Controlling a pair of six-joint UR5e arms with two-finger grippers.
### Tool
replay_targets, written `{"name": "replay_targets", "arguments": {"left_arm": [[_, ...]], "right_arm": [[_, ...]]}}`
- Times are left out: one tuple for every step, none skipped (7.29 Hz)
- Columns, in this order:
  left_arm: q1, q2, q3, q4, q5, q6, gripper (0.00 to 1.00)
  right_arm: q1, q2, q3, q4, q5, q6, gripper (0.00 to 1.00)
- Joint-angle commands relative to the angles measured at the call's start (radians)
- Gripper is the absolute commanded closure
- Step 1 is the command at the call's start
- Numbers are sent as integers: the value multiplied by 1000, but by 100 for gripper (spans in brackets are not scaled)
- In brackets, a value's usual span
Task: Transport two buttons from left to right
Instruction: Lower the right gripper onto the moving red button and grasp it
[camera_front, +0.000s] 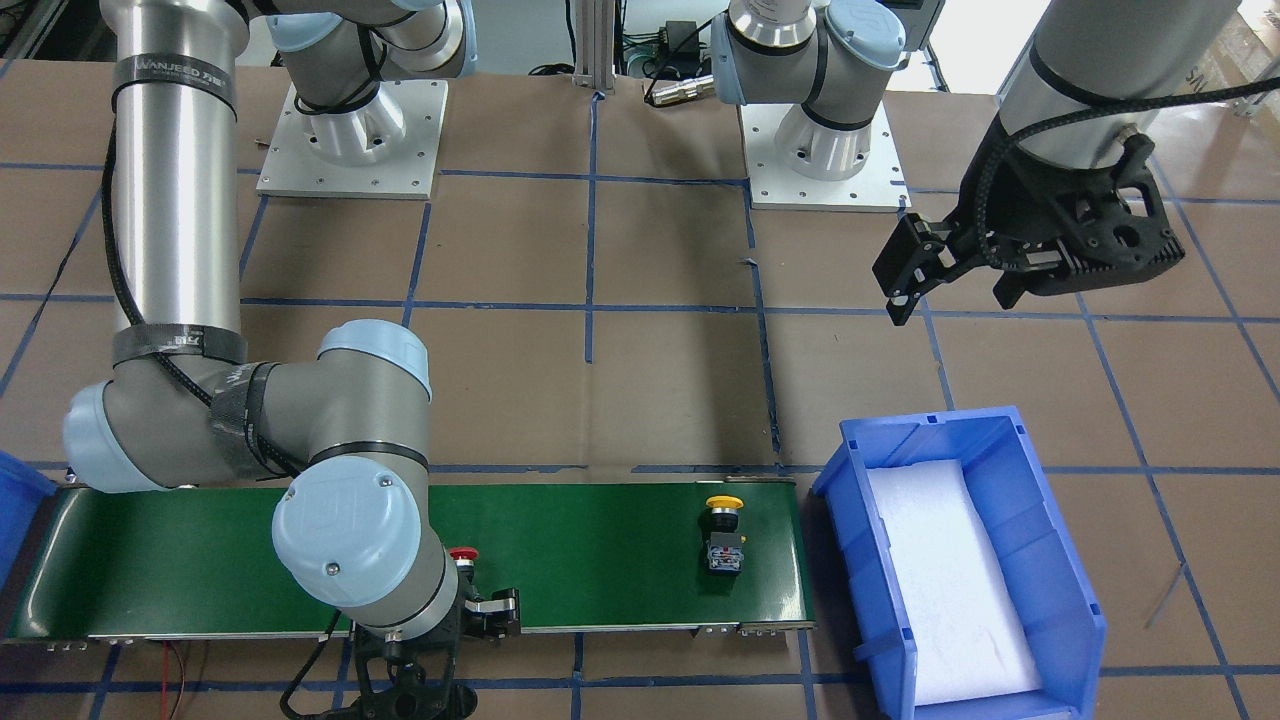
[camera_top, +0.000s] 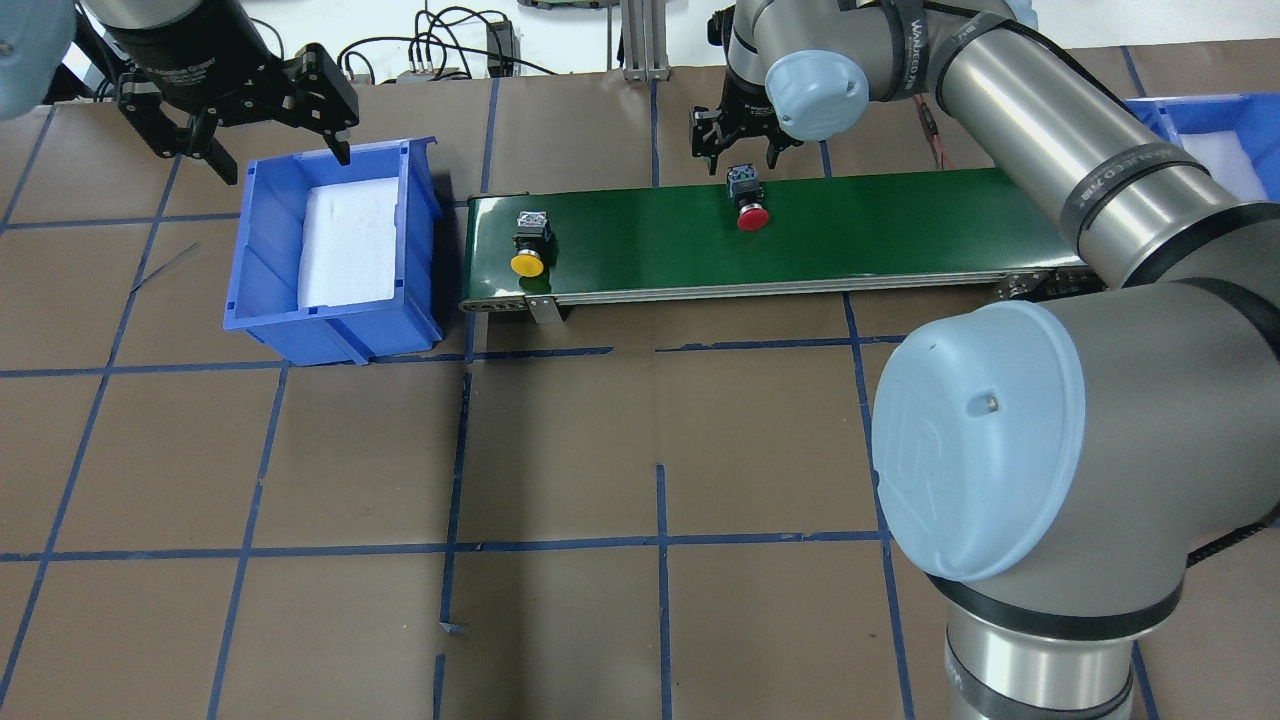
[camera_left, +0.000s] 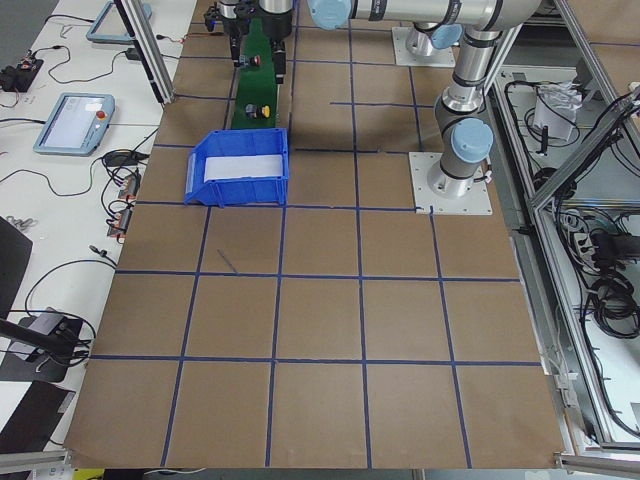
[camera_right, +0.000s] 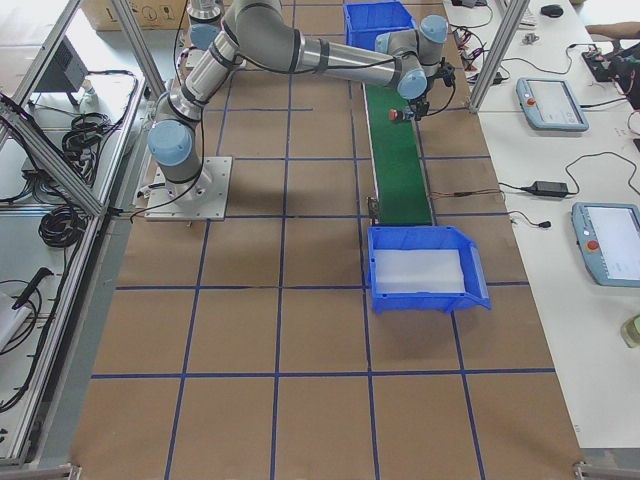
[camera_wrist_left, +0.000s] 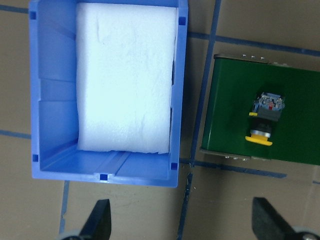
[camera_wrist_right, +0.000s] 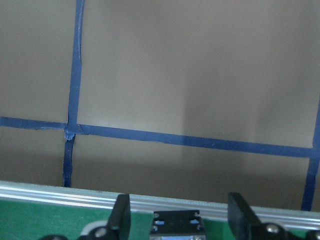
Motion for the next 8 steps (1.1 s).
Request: {"name": "replay_targets", "arguments": {"left_arm": [[1,10,-27,-17,-5,0,0],[1,13,-35,-15,-12,0,0],[-6,13,-37,-18,-13,2,0],[-11,2,-35,-18,-16,11,0],[0,0,-37,-18,-14,70,0],[3,2,-37,-18,-14,138,0],[5,3,-37,-18,-14,138,0],[3,0,-29,-21,-17,135,0]], "right_arm": [[-4,-10,7,0,-3,-34,76],[-17,-16,8,11,-6,-101,81],[-49,-22,8,21,-7,-125,83],[-97,-40,15,43,-13,-169,84],[-128,-54,15,76,-12,-227,81],[-131,-59,15,84,-3,-228,8],[-130,-59,9,89,-3,-222,0],[-130,-60,10,103,1,-220,0]]}}
